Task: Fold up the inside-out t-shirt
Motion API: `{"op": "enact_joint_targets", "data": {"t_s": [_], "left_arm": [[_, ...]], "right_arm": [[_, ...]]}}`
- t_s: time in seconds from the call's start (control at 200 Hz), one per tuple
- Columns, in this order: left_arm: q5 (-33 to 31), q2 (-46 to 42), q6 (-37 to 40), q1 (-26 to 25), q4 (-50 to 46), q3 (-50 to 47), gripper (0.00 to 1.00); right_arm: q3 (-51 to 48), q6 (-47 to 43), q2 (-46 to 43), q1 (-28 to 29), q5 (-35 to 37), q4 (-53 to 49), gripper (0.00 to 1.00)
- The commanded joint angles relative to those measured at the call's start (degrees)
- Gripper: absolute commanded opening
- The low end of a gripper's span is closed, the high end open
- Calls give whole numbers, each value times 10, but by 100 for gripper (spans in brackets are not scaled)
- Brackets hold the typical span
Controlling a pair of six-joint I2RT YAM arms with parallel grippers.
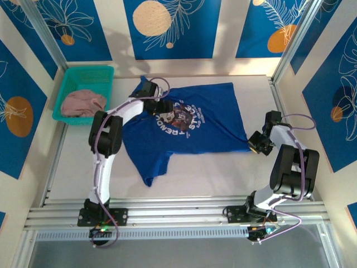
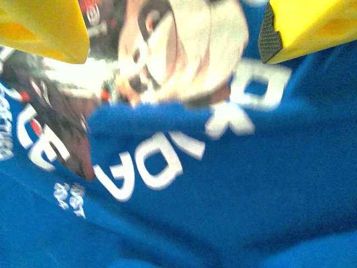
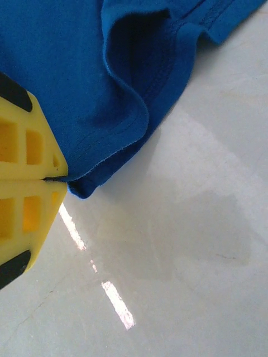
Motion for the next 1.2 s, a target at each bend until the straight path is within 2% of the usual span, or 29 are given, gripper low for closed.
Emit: {"op": "enact_joint_targets", "data": {"t_s": [0.0, 0.135, 0.22, 0.34, 0.43, 0.58, 0.785, 0.965, 1.195], "left_arm": [[23, -159, -1, -11, 35, -118, 81], [-19, -318, -15, -32, 61, -319, 81], [-20, -380, 9, -54, 36, -389, 79], [-56, -417, 68, -148, -46, -408, 76], [-78, -433, 67, -216, -70, -429, 71], [-122, -424, 46, -273, -103, -453, 63], [-162, -364, 43, -297, -104, -459, 60], [-160, -332, 40, -306, -91, -459, 46], [-124, -293, 30, -318, -61, -456, 19]], "right_arm": [[-2, -11, -16, 2, -14, 0, 0], [-5, -12, -27, 5, -21, 4, 0], [-2, -13, -26, 7, -29, 5, 0], [1, -14, -26, 8, -40, 7, 0], [-2, -14, -31, 8, -45, 8, 0], [-6, -15, -37, 7, -54, 9, 0], [-6, -15, -37, 7, -63, 11, 0], [-6, -17, -35, 5, -69, 12, 0], [-6, -17, -34, 3, -75, 13, 0]]}}
